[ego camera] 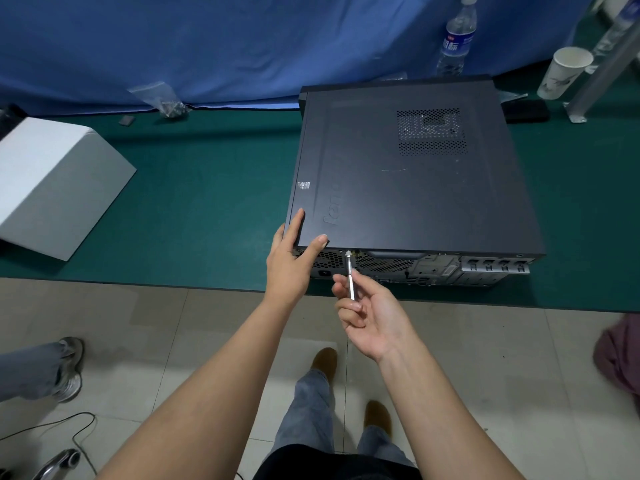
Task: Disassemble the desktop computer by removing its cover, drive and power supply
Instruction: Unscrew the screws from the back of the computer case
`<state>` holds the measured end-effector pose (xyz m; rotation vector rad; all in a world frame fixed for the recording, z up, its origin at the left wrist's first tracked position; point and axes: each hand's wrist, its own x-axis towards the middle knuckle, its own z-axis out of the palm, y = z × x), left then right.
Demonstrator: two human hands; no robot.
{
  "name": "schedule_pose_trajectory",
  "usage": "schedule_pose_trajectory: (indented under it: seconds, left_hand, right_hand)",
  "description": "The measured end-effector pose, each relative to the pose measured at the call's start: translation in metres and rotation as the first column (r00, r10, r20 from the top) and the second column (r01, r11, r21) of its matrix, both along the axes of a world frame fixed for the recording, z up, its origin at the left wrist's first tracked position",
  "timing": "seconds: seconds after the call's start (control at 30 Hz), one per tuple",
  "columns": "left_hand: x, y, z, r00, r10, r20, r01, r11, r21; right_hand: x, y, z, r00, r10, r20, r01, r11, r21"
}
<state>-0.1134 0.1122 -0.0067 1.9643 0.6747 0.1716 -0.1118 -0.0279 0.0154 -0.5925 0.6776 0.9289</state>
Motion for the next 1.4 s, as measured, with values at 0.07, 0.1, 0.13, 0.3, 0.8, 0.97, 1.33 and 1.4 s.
schedule_pose_trajectory:
  seconds: [0.07,0.1,0.13,0.3,0.8,0.97,1.33,1.4]
  left_hand:
    - [0.0,0.0,0.0,1.0,0.002,0.0,-0.002,1.0,-0.004]
    - [0.0,0.0,0.001,1.0,0.001,-0.001,-0.001,1.0,-0.002]
    - [0.0,0.0,0.001,1.0,0.0,-0.003,0.0,1.0,-0.002]
    - [0.0,0.0,0.001,1.0,0.002,-0.005,-0.002,1.0,-0.003]
    - [-0.022,0.001,0.018,0.863,0.506,0.008,-0.406,0.701,-0.586]
    - [-0.021,-0.015,0.016,0.956,0.131,-0.264,-0.293,0.522,-0.801]
    - [0.001,-0.024,0.018,0.975,-0.043,-0.218,-0.193,0.323,-0.927]
    - [0.002,-0.023,0.019,0.975,-0.035,-0.218,-0.194,0.329,-0.924]
  right_hand:
    - [-0.001,-0.001,0.0,1.0,-0.006,-0.006,0.006,1.0,0.018]
    - [-0.001,-0.001,0.0,1.0,-0.014,-0.008,0.014,1.0,0.015]
    - [-0.001,-0.001,-0.001,1.0,-0.023,-0.008,0.023,1.0,0.009]
    - [-0.004,0.0,0.0,0.999,-0.03,-0.012,0.031,0.999,0.021]
    - [-0.003,-0.001,0.002,0.997,-0.055,-0.045,0.06,0.99,0.128]
    - [-0.004,0.0,0.002,0.996,-0.085,-0.042,0.088,0.991,0.099]
    - [-0.004,0.003,0.0,0.998,-0.067,-0.011,0.068,0.989,0.134]
    - [-0.003,0.001,0.0,0.998,-0.055,-0.008,0.055,0.989,0.14]
